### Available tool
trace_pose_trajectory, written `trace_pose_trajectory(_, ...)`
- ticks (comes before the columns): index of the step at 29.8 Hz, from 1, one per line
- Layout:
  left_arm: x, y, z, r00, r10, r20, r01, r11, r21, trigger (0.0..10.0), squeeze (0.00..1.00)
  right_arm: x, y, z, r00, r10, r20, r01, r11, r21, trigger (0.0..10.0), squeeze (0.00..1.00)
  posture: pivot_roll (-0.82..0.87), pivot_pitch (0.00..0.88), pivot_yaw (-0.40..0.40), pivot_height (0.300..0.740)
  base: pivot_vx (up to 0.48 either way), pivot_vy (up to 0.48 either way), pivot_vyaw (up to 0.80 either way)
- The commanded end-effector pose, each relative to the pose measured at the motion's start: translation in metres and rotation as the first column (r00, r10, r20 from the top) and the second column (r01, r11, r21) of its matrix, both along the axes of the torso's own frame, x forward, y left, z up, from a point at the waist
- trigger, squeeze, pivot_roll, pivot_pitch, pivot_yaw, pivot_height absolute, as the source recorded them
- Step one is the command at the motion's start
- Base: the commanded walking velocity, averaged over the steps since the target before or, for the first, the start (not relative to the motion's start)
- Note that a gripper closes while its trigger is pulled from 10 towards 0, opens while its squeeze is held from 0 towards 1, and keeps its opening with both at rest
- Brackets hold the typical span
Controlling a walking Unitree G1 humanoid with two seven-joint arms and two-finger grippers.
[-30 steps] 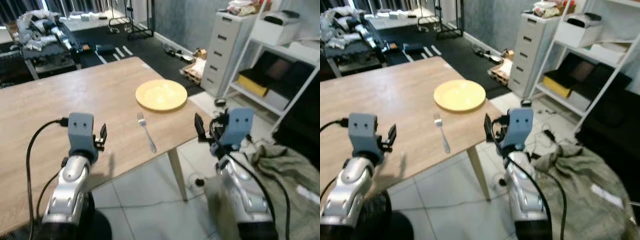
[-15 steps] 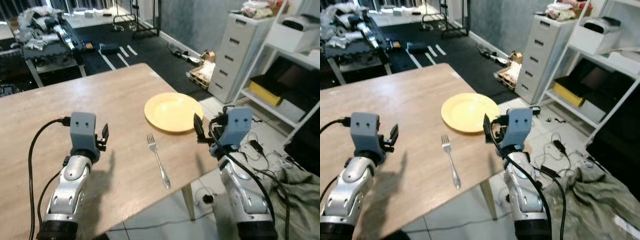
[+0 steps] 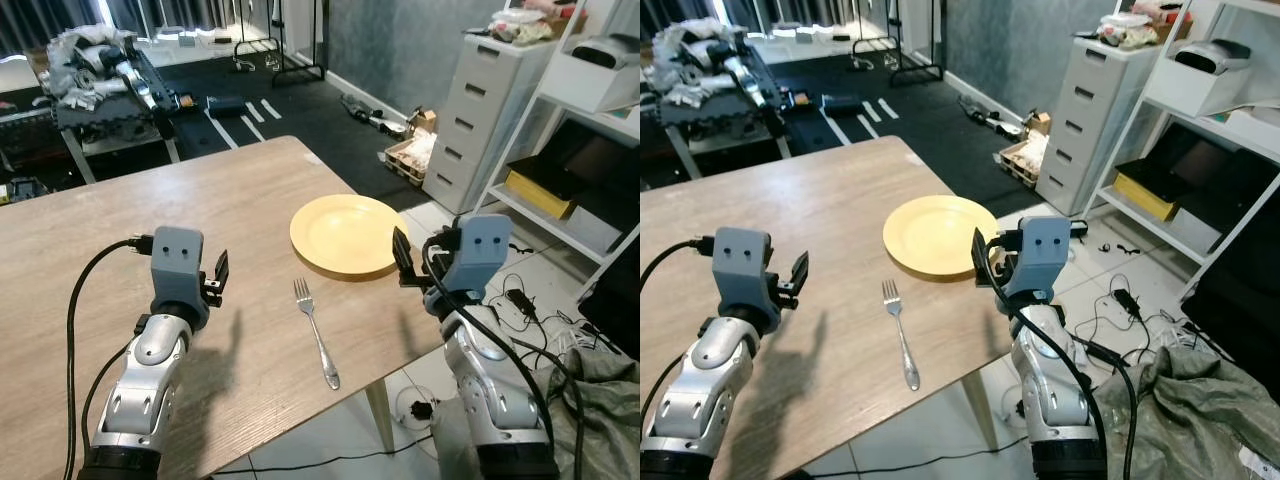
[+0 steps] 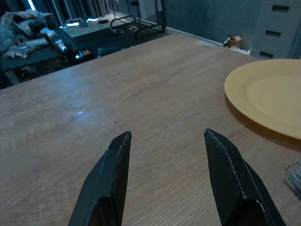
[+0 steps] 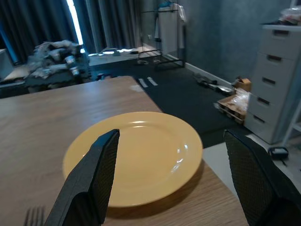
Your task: Setting the table
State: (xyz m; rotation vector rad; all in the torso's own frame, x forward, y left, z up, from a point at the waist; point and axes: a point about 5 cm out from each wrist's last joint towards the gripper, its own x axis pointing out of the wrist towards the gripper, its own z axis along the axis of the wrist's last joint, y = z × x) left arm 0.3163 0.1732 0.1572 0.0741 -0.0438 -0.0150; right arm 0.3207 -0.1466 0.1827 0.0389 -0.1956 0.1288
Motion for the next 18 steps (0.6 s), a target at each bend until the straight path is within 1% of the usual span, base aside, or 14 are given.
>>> trace_pose_trajectory(1, -0.002, 0.003, -0.003, 1.000, 0.012, -0.025, -0.012, 1.000, 0.003, 10.0, 0.00, -0.003, 0.006, -0.003, 0.998, 0.055, -0.028, -0.056, 0.997, -0.049, 10.0, 0.00, -0.02, 0.000, 0.085, 0.740, 0.000, 0.000, 0.00)
trace_pose_trajectory(3, -0.002, 0.007, -0.004, 0.999, 0.022, -0.037, -0.021, 1.000, 0.005, 10.0, 0.00, -0.006, 0.011, -0.010, 0.987, 0.131, -0.091, -0.142, 0.983, -0.120, 10.0, 0.00, -0.02, 0.000, 0.085, 0.740, 0.000, 0.000, 0.00)
trace_pose_trajectory(5, -0.003, 0.011, -0.003, 0.999, 0.023, -0.041, -0.022, 1.000, 0.014, 10.0, 0.00, -0.012, 0.016, -0.017, 0.964, 0.210, -0.163, -0.236, 0.958, -0.165, 10.0, 0.00, -0.01, 0.000, 0.083, 0.740, 0.000, 0.000, 0.00)
trace_pose_trajectory(7, -0.004, 0.015, -0.002, 0.999, 0.015, -0.048, -0.013, 0.999, 0.035, 10.0, 0.00, -0.017, 0.020, -0.023, 0.942, 0.253, -0.220, -0.294, 0.939, -0.180, 10.0, 0.00, -0.01, 0.000, 0.078, 0.740, 0.000, 0.000, 0.00)
trace_pose_trajectory(8, -0.004, 0.015, -0.002, 0.999, 0.015, -0.048, -0.013, 0.999, 0.035, 10.0, 0.00, -0.017, 0.020, -0.023, 0.942, 0.253, -0.220, -0.294, 0.939, -0.180, 10.0, 0.00, -0.01, 0.000, 0.078, 0.740, 0.000, 0.000, 0.00)
trace_pose_trajectory(9, -0.005, 0.017, -0.002, 0.999, 0.010, -0.053, -0.007, 0.999, 0.048, 10.0, 0.00, -0.019, 0.021, -0.026, 0.933, 0.264, -0.243, -0.312, 0.932, -0.185, 10.0, 0.00, -0.01, 0.000, 0.078, 0.740, 0.000, 0.000, 0.00)
trace_pose_trajectory(10, -0.007, 0.023, -0.001, 0.998, -0.012, -0.059, 0.018, 0.995, 0.099, 10.0, 0.00, -0.023, 0.025, -0.030, 0.915, 0.289, -0.281, -0.342, 0.926, -0.161, 10.0, 0.00, -0.01, 0.000, 0.073, 0.740, 0.000, 0.000, 0.00)
trace_pose_trajectory(11, -0.007, 0.023, -0.001, 0.998, -0.012, -0.059, 0.018, 0.995, 0.099, 10.0, 0.00, -0.023, 0.025, -0.030, 0.915, 0.289, -0.281, -0.342, 0.926, -0.161, 10.0, 0.00, -0.01, 0.000, 0.073, 0.740, 0.000, 0.000, 0.00)
trace_pose_trajectory(13, -0.013, 0.039, 0.004, 0.996, -0.030, -0.083, 0.045, 0.982, 0.181, 10.0, 0.00, -0.030, 0.038, -0.037, 0.875, 0.337, -0.348, -0.397, 0.910, -0.117, 10.0, 0.00, 0.01, 0.000, 0.064, 0.740, 0.000, 0.000, 0.00)
trace_pose_trajectory(14, -0.013, 0.039, 0.004, 0.996, -0.030, -0.083, 0.045, 0.982, 0.181, 10.0, 0.00, -0.030, 0.038, -0.037, 0.875, 0.337, -0.348, -0.397, 0.910, -0.117, 10.0, 0.00, 0.01, 0.000, 0.064, 0.740, 0.000, 0.000, 0.00)
trace_pose_trajectory(16, -0.020, 0.060, 0.011, 0.995, 0.011, -0.094, 0.012, 0.971, 0.239, 10.0, 0.00, -0.042, 0.053, -0.041, 0.831, 0.389, -0.397, -0.461, 0.882, -0.101, 10.0, 0.00, 0.02, 0.003, 0.058, 0.740, 0.000, 0.000, 0.00)
trace_pose_trajectory(18, -0.026, 0.075, 0.015, 0.992, 0.063, -0.106, -0.031, 0.962, 0.273, 10.0, 0.00, -0.052, 0.064, -0.044, 0.800, 0.424, -0.424, -0.504, 0.859, -0.092, 10.0, 0.00, 0.03, 0.005, 0.056, 0.740, 0.000, 0.000, 0.00)
